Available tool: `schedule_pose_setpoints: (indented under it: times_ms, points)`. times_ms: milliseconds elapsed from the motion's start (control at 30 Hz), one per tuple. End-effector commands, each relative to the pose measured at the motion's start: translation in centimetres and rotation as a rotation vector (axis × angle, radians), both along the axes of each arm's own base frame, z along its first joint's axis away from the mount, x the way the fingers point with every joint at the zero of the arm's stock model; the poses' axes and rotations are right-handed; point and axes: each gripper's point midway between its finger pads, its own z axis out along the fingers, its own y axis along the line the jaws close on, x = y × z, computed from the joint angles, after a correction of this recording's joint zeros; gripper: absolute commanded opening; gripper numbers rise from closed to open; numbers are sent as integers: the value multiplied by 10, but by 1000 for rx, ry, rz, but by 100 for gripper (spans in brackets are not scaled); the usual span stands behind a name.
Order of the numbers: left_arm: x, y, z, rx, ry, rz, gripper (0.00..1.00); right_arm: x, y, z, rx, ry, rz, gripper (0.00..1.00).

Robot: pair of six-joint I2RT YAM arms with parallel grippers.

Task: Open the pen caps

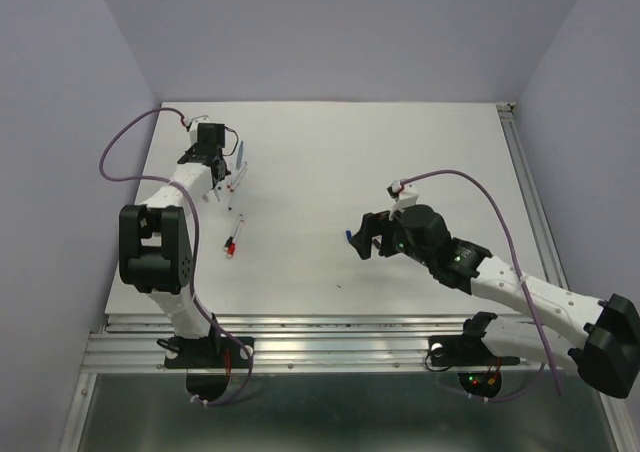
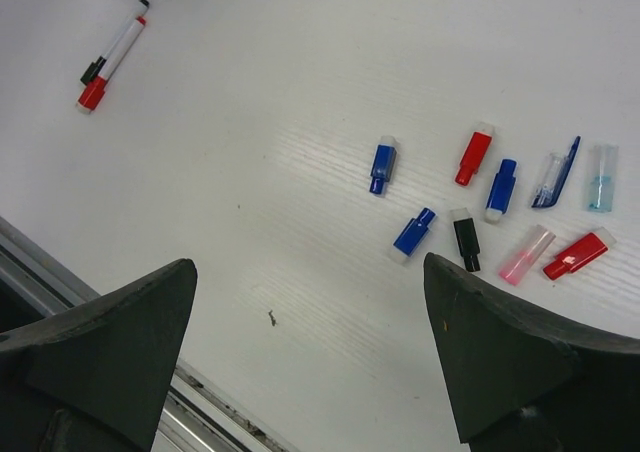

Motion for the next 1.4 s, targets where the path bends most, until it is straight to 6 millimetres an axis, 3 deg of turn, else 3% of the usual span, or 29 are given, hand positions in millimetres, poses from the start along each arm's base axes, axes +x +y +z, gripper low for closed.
schedule_pose_setpoints:
  times_ms: [0,100,267,300,333,433,600,667,700,800,867,900,933,967,1033,1100,1133,1233,1267,1367]
  points:
    - [3,23,-10,38,71,49,0,9,-1,-3,-15,-34,-14,100]
    - [10,31,-14,39,79,59,0,12,-1,-9,-30,-21,-34,100]
    - [17,31,-39,14,131,49,2,14,0,-12,-36,-11,-38,100]
    - [17,30,-43,7,136,50,10,14,1,-13,-40,-9,-35,100]
    - [17,40,-47,-1,143,70,14,15,0,-13,-41,-11,-41,100]
    - [20,40,-48,-13,141,63,25,16,-3,-15,-46,-10,-58,100]
    - [23,42,-47,-32,148,62,28,15,-3,-16,-46,-3,-58,100]
    - [22,40,-46,-38,148,60,34,15,-4,-14,-43,-8,-60,100]
    - [22,39,-46,-46,146,55,44,15,-4,-14,-42,-9,-60,100]
    - [22,34,-34,-75,111,46,61,15,-6,-13,-40,-16,-66,100]
    - [18,26,-20,-113,70,23,72,15,-5,-13,-38,-17,-66,100]
    - [20,19,-13,-145,37,4,87,15,-5,-13,-38,-16,-64,100]
    - [19,15,5,-161,-11,-9,93,15,-5,-13,-38,-17,-66,100]
    - [12,11,6,-178,-18,-17,99,16,-5,-13,-38,-16,-66,100]
    - [7,0,17,-247,-69,-18,99,16,-4,-14,-37,-13,-62,100]
    - [-12,-16,21,-292,-99,-27,99,16,-3,-15,-38,-8,-62,100]
    - [-16,-34,34,-327,-143,-39,99,15,-3,-15,-37,-7,-56,100]
    - [-49,-43,12,-310,-94,26,99,14,-1,-17,-35,1,-49,100]
    - [-57,-46,17,-320,-117,61,99,14,0,-16,-32,0,-47,100]
    - [-83,-52,-1,-354,-82,111,99,10,6,-20,-18,18,-17,100]
